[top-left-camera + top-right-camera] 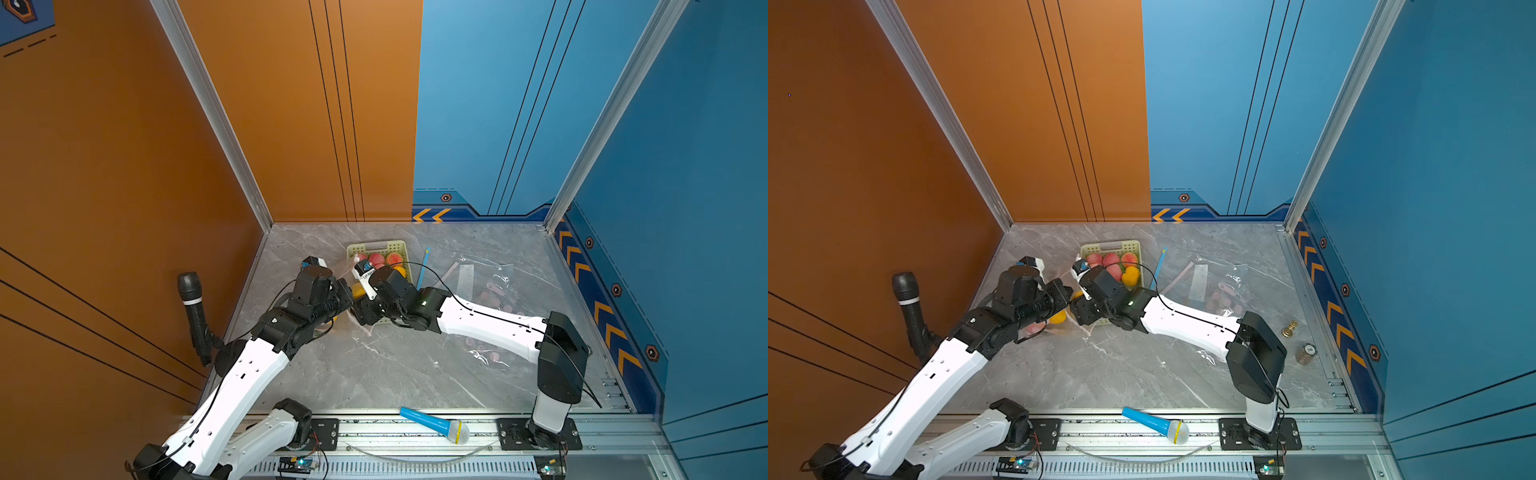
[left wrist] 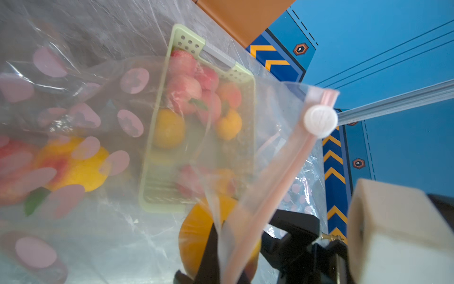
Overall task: Place the peach in a zip-top bag and seal the zipper
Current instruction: Place the peach in the zipper food storage bag.
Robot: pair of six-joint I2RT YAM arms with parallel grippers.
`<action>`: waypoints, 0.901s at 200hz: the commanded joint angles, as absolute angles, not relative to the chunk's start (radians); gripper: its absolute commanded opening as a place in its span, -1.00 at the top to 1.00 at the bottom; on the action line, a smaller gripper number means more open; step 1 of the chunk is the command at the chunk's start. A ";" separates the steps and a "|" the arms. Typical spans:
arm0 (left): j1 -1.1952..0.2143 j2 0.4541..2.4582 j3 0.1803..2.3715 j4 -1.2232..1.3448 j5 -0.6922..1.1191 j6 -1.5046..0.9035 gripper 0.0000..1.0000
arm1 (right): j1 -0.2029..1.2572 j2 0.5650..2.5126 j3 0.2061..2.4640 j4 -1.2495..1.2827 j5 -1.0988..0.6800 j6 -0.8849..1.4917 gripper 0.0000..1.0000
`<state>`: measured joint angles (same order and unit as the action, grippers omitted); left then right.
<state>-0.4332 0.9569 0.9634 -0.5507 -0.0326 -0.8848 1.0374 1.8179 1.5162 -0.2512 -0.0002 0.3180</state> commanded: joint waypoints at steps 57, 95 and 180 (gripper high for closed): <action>-0.443 0.968 0.984 -0.572 -0.046 -0.883 1.00 | 1.039 1.764 1.512 -0.244 -0.024 0.325 -0.70; -0.438 0.958 0.967 -0.568 -0.082 -0.888 1.00 | 1.019 1.670 1.476 -0.239 -0.017 0.331 -0.59; -0.405 0.946 0.907 -0.523 -0.063 -0.907 1.00 | 0.867 1.622 1.500 -0.490 0.050 0.418 -0.46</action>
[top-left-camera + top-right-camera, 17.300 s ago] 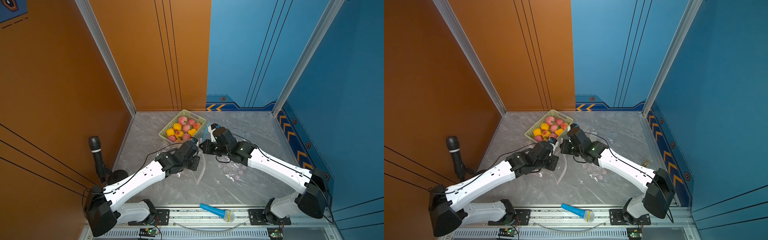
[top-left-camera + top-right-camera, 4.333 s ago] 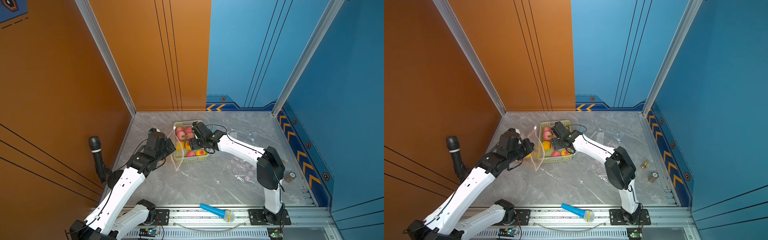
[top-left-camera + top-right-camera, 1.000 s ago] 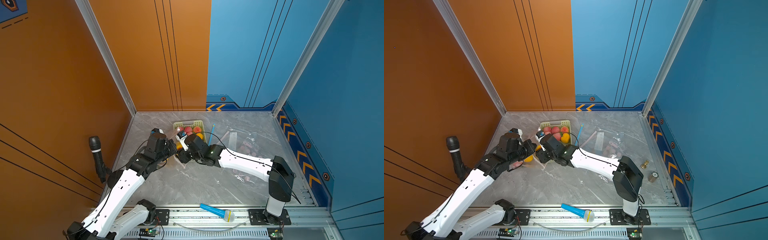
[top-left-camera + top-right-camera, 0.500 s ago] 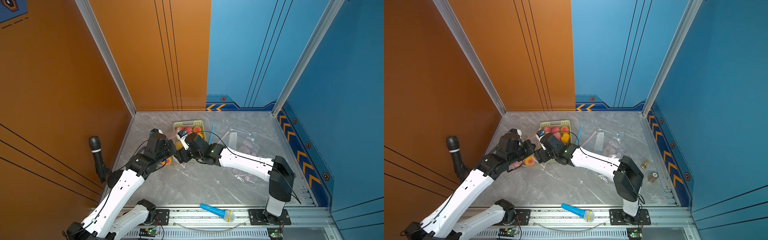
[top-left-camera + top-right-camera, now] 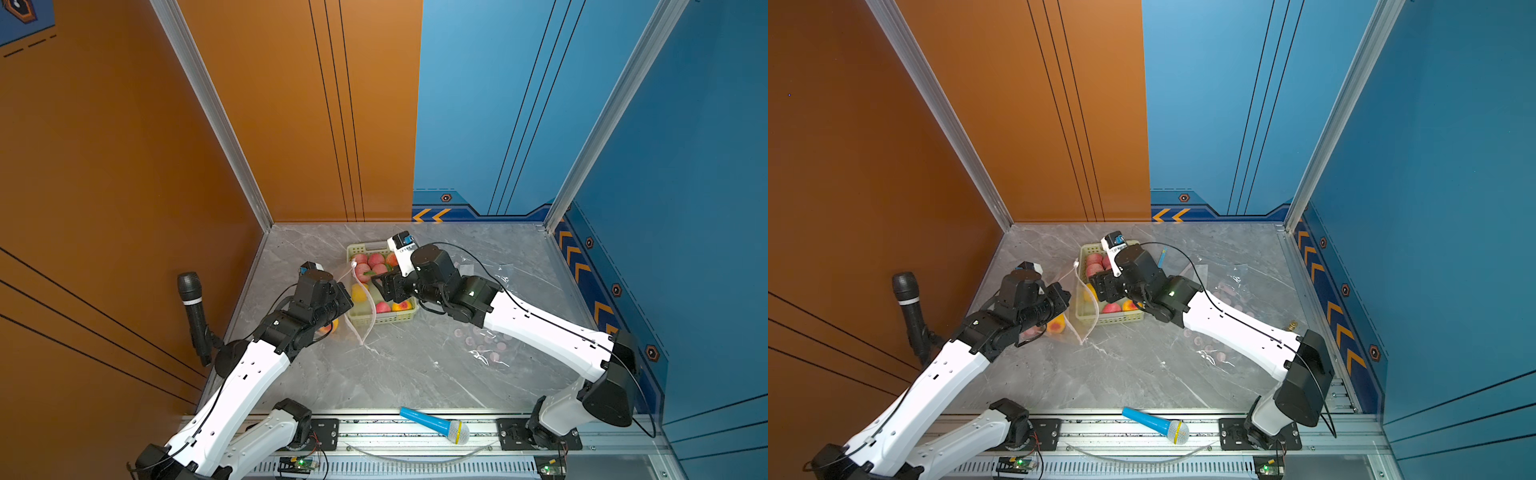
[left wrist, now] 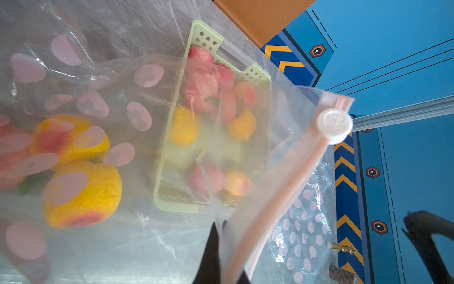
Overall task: Place the peach in a zip-top bag and seal the zipper
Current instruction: Place the peach in the zipper food storage bag, then pick up the peach from the basket.
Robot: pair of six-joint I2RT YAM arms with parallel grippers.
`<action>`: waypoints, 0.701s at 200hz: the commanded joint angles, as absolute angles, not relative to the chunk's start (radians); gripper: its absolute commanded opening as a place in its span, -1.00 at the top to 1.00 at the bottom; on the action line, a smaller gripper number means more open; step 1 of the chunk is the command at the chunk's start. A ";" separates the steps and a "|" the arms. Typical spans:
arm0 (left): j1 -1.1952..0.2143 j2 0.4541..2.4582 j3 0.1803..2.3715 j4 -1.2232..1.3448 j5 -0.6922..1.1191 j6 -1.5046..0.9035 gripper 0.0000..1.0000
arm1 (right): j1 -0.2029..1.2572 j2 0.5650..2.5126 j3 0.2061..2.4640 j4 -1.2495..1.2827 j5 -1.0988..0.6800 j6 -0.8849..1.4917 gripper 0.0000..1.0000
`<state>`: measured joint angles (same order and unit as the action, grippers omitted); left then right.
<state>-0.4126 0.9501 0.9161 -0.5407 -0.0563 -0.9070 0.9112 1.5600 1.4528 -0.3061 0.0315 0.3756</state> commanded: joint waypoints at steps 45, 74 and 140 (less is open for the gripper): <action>-0.403 0.948 0.905 -0.515 -0.059 -0.904 1.00 | 0.812 1.830 1.686 -0.735 0.016 0.379 -0.38; -0.403 0.945 0.904 -0.515 -0.055 -0.905 1.00 | 0.802 1.945 1.773 -0.795 0.005 0.351 -0.34; -0.402 0.930 0.892 -0.516 -0.057 -0.903 1.00 | 0.813 2.158 1.962 -0.953 0.072 0.291 -0.19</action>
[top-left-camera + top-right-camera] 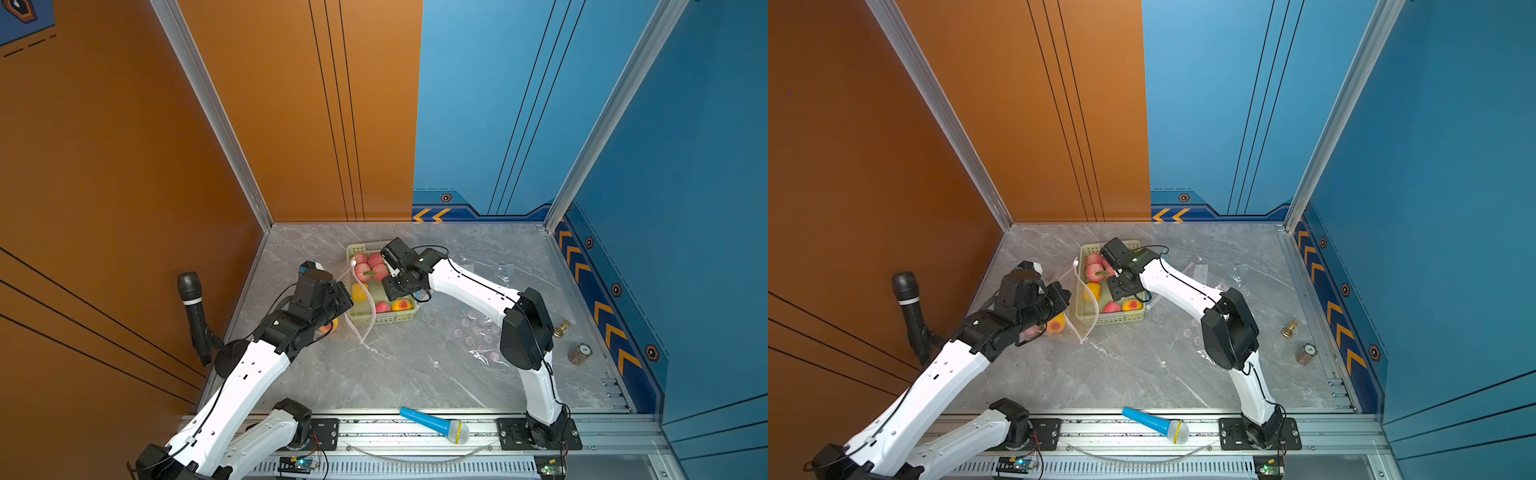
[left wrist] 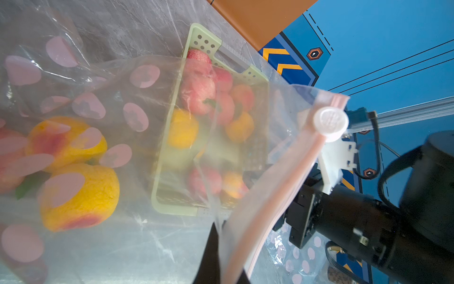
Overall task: Place the peach in a zip-top bag and seal the zipper
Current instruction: Pick up the peach from the basket.
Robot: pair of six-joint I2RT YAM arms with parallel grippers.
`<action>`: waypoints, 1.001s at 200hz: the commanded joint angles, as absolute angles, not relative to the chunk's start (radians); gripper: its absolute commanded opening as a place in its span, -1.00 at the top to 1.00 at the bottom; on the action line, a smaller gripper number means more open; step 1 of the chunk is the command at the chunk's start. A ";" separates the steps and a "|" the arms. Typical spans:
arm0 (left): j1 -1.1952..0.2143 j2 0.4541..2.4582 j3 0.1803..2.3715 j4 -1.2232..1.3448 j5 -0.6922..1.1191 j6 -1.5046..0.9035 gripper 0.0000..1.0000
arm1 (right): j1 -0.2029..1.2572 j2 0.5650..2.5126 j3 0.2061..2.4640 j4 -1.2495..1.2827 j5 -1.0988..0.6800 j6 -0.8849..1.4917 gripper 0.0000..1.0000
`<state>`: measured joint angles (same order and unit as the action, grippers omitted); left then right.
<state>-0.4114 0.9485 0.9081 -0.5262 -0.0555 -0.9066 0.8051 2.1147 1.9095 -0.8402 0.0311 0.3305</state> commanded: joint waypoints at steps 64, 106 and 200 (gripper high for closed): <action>-0.399 0.940 0.892 -0.516 -0.055 -0.901 1.00 | 0.842 2.235 2.043 -1.063 0.160 0.264 -0.18; -0.397 0.936 0.888 -0.516 -0.055 -0.905 1.00 | 0.853 2.261 2.066 -1.103 0.172 0.249 -0.18; -0.394 0.930 0.890 -0.517 -0.052 -0.905 1.00 | 0.861 2.353 2.139 -1.177 0.211 0.230 -0.16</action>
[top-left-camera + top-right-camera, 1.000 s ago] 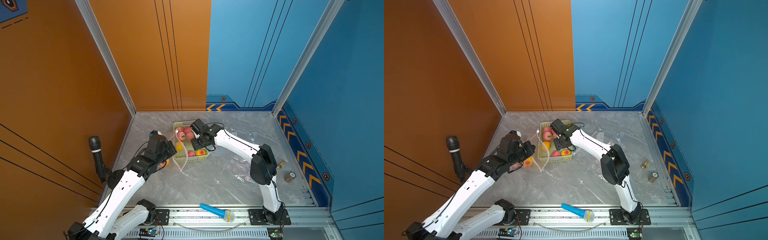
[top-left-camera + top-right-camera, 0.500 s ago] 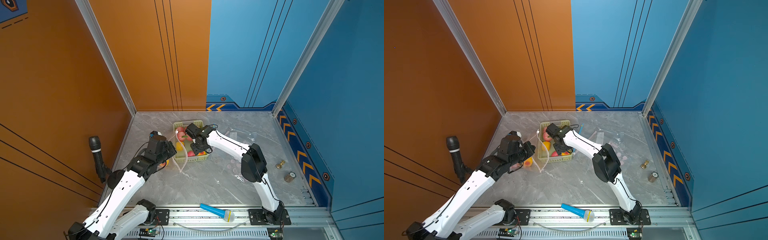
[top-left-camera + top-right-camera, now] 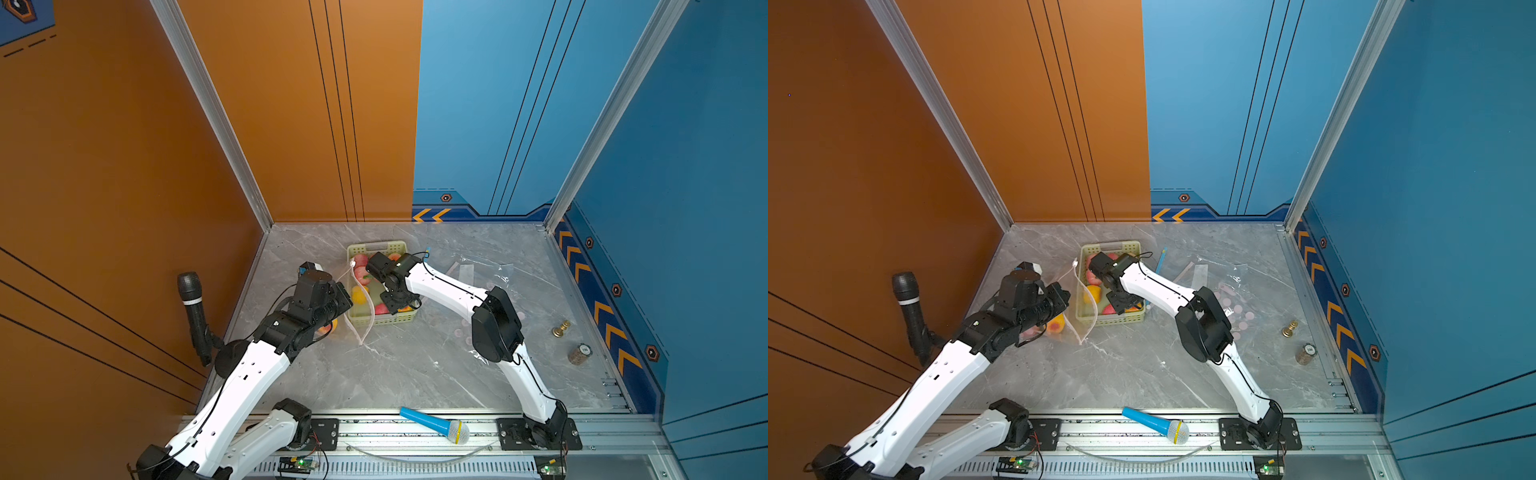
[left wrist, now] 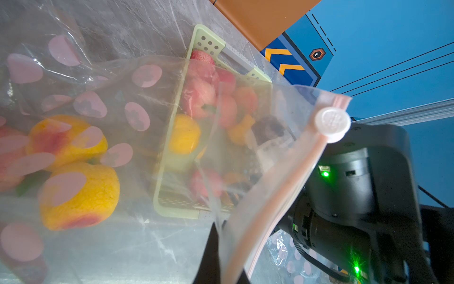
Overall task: Place the peach in a zip-top bag and seal the zipper
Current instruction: Pick up the peach from the basket.
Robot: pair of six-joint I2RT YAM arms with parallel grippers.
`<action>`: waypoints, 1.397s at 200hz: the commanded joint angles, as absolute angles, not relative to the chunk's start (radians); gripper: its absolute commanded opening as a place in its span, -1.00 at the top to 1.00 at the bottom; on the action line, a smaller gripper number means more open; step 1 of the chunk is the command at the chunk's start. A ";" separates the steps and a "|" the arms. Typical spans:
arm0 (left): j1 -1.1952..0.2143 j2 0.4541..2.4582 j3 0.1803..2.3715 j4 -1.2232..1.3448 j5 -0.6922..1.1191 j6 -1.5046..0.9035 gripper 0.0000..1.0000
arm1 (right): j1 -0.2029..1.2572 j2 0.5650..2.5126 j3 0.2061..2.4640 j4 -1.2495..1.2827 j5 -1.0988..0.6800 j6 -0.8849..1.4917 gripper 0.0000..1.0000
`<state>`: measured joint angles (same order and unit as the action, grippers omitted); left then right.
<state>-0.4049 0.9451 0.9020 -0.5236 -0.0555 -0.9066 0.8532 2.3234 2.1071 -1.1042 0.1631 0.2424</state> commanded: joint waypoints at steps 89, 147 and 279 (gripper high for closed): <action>-0.393 0.932 0.894 -0.516 -0.051 -0.905 1.00 | 0.862 2.467 2.206 -1.243 0.231 0.208 -0.36; -0.393 0.928 0.894 -0.515 -0.048 -0.908 1.00 | 0.856 2.488 2.238 -1.243 0.207 0.194 -0.10; -0.393 0.970 0.924 -0.517 -0.043 -0.902 1.00 | 0.846 2.127 2.028 -0.897 0.122 0.253 0.35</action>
